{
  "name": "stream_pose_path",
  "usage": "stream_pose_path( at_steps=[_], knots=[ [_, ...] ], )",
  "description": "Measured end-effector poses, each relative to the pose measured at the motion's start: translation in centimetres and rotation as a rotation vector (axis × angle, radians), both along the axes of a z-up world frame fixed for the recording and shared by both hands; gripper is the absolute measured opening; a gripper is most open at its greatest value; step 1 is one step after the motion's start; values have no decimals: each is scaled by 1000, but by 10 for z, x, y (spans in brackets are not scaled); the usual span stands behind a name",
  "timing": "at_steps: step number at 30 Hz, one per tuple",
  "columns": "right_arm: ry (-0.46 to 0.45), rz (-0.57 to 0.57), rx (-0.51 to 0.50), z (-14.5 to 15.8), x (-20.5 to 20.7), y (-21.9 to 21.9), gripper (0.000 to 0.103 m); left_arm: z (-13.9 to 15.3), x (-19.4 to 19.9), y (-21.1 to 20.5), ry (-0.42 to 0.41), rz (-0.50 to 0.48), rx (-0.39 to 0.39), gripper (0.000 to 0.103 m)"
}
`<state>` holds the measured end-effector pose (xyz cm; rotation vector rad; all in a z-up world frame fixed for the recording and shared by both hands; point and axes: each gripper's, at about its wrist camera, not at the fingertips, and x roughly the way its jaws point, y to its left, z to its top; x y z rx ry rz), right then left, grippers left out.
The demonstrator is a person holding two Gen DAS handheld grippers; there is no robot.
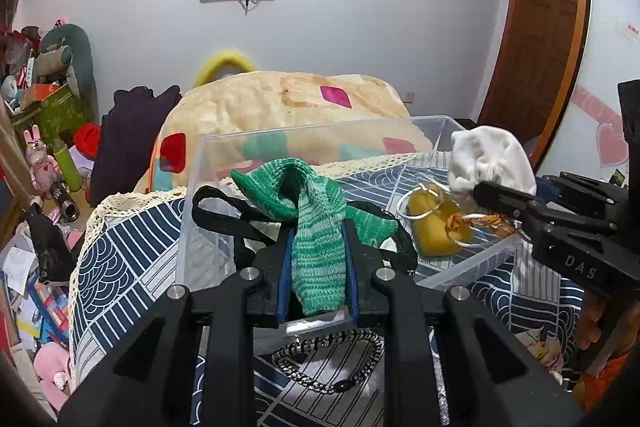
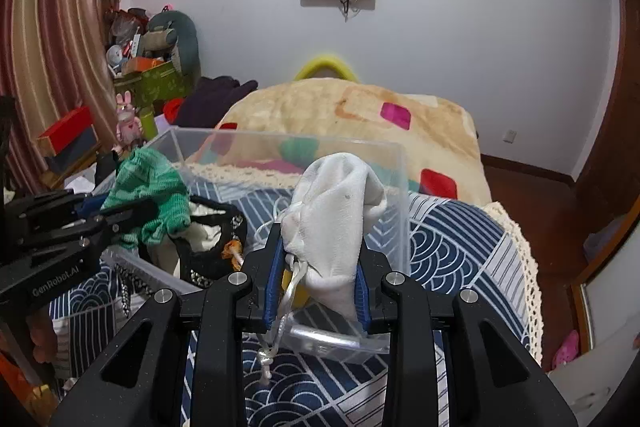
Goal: Organize soft objects
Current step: 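Carry the green cloth and white pouch over the box and open both tools, then withdraw both open tools from the box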
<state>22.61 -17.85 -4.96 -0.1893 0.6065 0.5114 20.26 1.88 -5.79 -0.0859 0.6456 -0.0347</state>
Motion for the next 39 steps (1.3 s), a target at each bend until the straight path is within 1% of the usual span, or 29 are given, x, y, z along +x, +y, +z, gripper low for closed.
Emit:
stream_pose_path(
  at_steps=[3,8,11,12,14,15,16,19,21,23,26,27,29,30,31,32,35,39],
  knots=[
    [22,7,0,-3,2,-1,29,1,-3,-3,4,11,26,23],
    [26,7,0,-3,-1,-3,30,3,-11,-7,-7,21,70,34],
    [25,7,2,-1,-4,-3,32,5,-15,-6,-11,21,69,39],
    [25,8,3,-1,-5,-4,34,5,-16,-5,-11,21,63,41],
    [24,16,6,0,-7,-5,45,7,-18,-3,-10,21,49,48],
    [15,21,8,2,-10,-6,53,7,-19,-2,-11,20,42,49],
    [5,22,6,3,-12,-5,56,8,-21,-2,-13,19,34,51],
    [-18,32,1,8,-19,-4,57,11,-24,-2,-18,16,29,52],
    [-26,37,10,11,-23,-6,58,14,-28,-3,-22,11,28,57],
    [-39,38,26,16,-26,-8,60,18,-33,-5,-35,8,30,66],
    [-63,34,47,24,-33,-13,64,26,-42,-7,-58,9,29,75],
    [-72,32,54,27,-36,-14,66,29,-45,-7,-66,12,26,77],
    [-90,30,67,32,-41,-17,68,35,-52,-8,-81,18,25,84],
    [-100,28,72,35,-45,-18,71,38,-55,-8,-89,23,24,87],
    [-113,25,80,38,-48,-21,75,40,-58,-7,-96,26,22,91],
    [-121,24,85,40,-51,-21,76,43,-62,-8,-104,30,22,96],
    [-142,26,99,44,-59,-25,79,49,-74,-10,-134,37,30,102],
    [-142,33,104,43,-67,-27,80,52,-87,-17,-142,17,43,102]
  ],
)
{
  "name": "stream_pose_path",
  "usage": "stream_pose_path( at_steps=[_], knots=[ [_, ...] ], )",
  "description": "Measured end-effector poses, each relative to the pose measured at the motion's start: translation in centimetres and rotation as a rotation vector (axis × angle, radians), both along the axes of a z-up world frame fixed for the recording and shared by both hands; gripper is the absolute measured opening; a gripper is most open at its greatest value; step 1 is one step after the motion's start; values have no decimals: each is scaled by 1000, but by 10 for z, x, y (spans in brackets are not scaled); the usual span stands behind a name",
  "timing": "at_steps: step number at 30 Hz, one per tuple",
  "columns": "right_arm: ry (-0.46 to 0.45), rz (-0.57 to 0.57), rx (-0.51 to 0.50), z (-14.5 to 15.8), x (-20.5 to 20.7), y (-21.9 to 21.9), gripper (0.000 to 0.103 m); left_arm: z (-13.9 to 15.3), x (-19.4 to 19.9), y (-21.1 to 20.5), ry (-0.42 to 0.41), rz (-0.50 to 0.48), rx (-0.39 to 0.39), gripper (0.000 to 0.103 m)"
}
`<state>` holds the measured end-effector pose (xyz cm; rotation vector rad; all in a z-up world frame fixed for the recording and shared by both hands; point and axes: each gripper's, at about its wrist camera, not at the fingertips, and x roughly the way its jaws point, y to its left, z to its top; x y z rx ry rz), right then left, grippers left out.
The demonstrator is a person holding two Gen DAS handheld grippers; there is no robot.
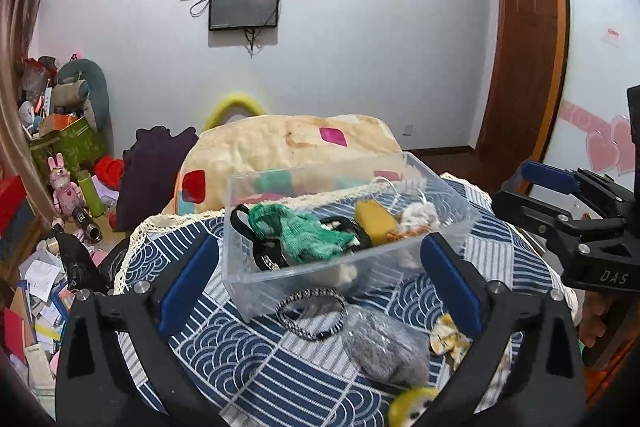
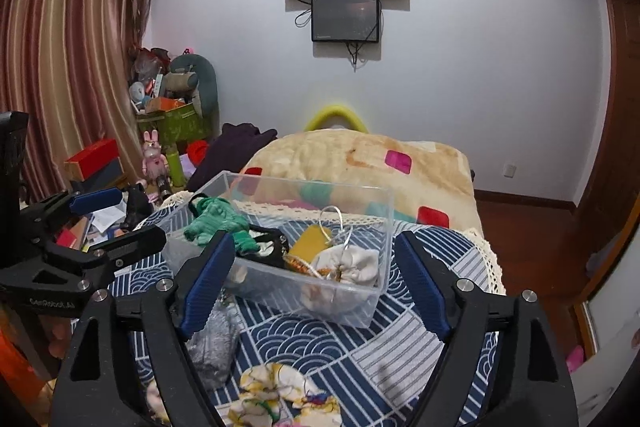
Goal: Organize soft objects
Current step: 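Withdraw both open tools from the box, then grasp the floral scrunchie with the right tool while the left grasps the silver mesh bag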
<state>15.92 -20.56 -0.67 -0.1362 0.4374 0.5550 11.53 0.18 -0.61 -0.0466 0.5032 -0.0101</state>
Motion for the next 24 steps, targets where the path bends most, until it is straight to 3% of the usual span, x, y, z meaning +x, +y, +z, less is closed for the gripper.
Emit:
stream_pose_path(
  at_steps=[6,11,24],
  knots=[
    [27,1,-19,-18,-11,-4,80,-11,-13,-6,30,-20,-23,102],
    [80,-1,-24,-35,-18,-9,80,-31,-12,-11,101,-44,-76,102],
    [228,3,-25,-77,-28,-25,80,-82,-1,-24,237,-83,-108,102]
  ],
)
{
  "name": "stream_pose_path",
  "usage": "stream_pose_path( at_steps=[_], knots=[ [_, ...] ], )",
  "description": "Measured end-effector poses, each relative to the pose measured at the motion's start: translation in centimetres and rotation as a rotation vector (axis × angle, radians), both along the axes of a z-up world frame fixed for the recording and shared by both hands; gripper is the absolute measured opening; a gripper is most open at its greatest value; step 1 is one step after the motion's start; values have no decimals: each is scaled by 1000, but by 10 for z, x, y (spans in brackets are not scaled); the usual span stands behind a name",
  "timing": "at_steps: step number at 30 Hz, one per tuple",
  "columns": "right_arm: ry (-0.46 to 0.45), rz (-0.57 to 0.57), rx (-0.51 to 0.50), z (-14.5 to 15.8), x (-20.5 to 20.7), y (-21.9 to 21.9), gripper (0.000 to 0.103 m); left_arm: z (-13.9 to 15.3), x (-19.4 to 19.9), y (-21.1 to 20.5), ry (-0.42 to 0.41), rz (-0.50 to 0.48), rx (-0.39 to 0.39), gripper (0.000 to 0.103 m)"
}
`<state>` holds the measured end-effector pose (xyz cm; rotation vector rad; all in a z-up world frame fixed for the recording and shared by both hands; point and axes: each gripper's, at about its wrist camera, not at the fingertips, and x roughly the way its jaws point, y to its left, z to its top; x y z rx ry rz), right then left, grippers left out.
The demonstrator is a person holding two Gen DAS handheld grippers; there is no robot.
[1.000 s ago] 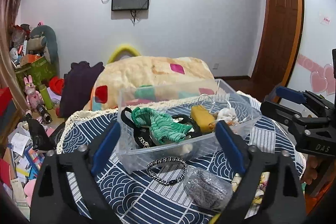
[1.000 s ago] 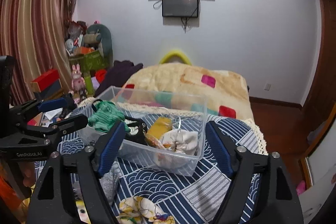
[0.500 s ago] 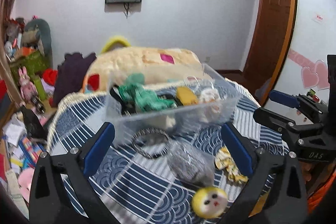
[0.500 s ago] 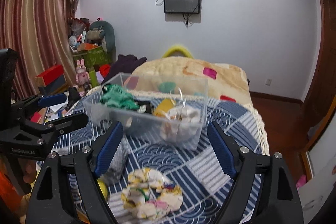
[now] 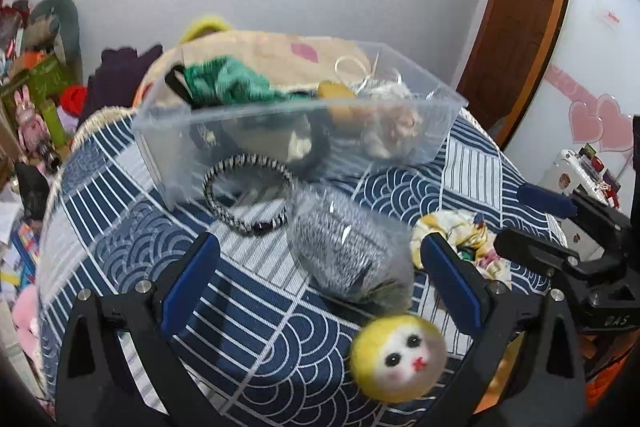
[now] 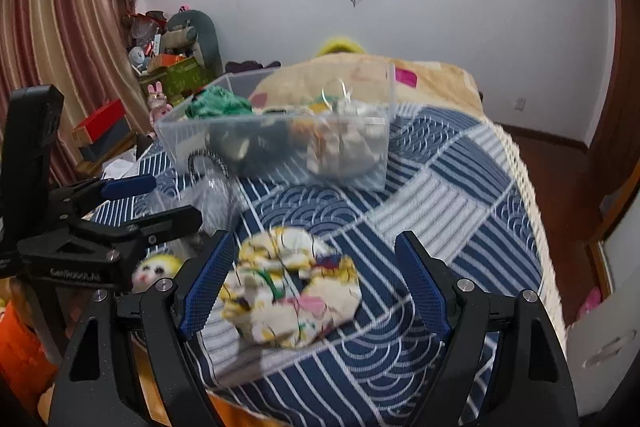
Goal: Organize soft objects
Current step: 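Grasp the floral scrunchie with the right tool while the left grasps the silver mesh bag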
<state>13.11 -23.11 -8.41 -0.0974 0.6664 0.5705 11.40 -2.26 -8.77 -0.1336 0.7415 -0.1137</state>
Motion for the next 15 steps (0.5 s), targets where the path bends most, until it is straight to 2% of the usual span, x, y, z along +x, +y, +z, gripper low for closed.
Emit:
stream_pose_path(
  at_steps=[3,5,9,11,15],
  knots=[
    [31,2,-1,-9,0,-2,80,-10,3,2,30,1,-38,96],
    [50,8,-3,-14,0,-1,80,-18,6,1,50,-3,-52,83],
    [66,27,-17,-19,-1,3,80,-28,12,0,82,-20,-84,72],
    [70,35,-25,-22,-1,6,80,-28,11,-2,65,-21,-65,57],
    [102,49,-28,-29,1,8,80,-27,11,-6,61,-47,-61,41]
  ],
)
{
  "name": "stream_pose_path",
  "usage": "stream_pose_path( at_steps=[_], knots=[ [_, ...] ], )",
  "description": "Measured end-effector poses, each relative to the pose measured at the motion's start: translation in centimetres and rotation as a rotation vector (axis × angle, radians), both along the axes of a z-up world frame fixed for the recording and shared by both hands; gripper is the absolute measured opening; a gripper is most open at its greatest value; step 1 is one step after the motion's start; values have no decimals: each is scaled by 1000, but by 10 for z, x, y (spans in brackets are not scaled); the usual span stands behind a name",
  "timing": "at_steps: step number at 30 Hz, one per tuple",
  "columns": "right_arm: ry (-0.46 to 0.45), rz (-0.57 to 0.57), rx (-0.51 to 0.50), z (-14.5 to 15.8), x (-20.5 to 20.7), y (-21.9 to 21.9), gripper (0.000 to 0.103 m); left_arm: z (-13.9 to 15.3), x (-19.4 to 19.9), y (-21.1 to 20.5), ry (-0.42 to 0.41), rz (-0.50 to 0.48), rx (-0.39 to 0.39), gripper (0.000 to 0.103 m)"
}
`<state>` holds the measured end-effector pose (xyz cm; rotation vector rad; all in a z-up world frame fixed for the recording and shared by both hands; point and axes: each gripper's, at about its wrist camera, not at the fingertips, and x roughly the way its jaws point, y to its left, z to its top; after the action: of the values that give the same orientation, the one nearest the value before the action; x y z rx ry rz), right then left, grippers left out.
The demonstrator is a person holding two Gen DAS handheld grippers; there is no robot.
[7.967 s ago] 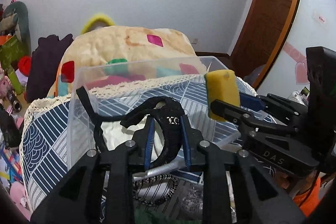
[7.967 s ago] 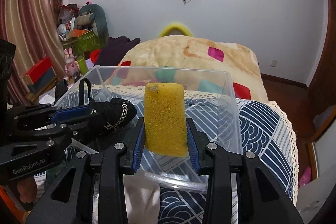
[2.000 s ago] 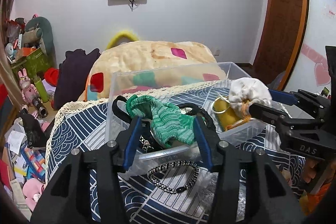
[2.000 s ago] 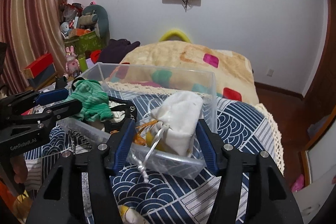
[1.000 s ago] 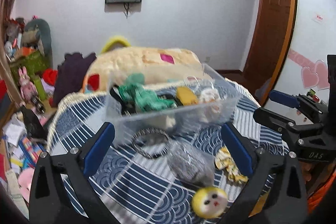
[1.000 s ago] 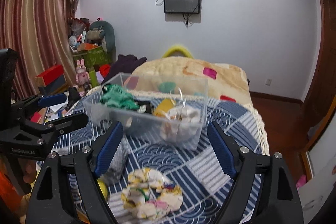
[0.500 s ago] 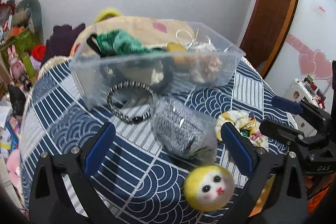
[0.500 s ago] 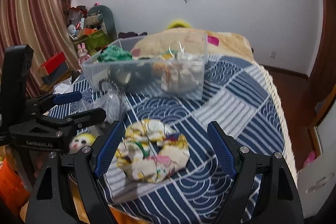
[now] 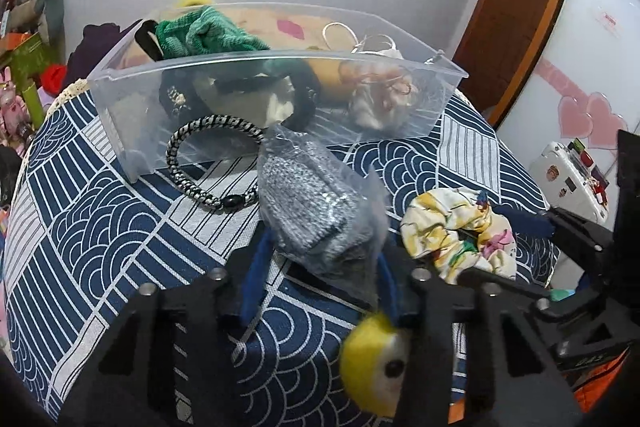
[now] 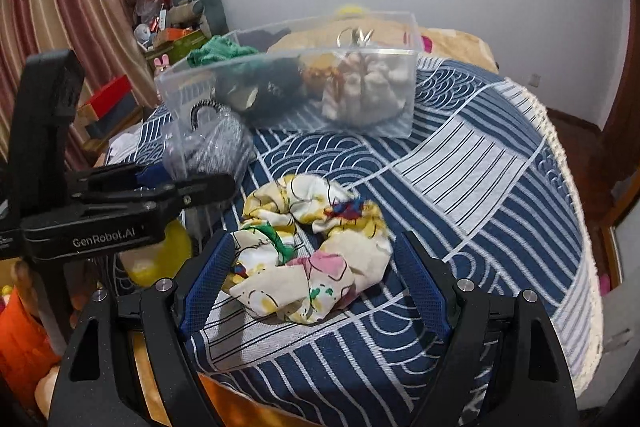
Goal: Organize soft objects
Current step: 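Grasp the floral scrunchie with the right tool while the left grasps the silver mesh bag, then lift the scrunchie and mesh bag with both tools toward the box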
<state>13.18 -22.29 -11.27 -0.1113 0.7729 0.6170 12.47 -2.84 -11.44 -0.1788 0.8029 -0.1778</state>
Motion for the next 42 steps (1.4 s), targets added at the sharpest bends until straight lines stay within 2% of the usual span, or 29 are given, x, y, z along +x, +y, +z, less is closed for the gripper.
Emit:
stream_pose_path(
  at_steps=[5,13,16,19,35,42],
  knots=[
    [-27,6,-23,-4,-6,4,79,4,-2,-5,-28,1,23,36],
    [-56,3,-26,1,-10,2,28,16,-15,8,-68,26,20,34],
    [-59,5,-13,4,-9,1,17,23,-19,12,-88,35,16,33],
    [-73,-2,-3,9,-8,4,14,29,-23,16,-106,39,12,33],
    [-216,-35,88,62,-3,9,13,81,-45,40,-253,102,36,33],
    [-272,-38,131,85,9,15,13,97,-42,53,-288,137,58,33]
  ],
)
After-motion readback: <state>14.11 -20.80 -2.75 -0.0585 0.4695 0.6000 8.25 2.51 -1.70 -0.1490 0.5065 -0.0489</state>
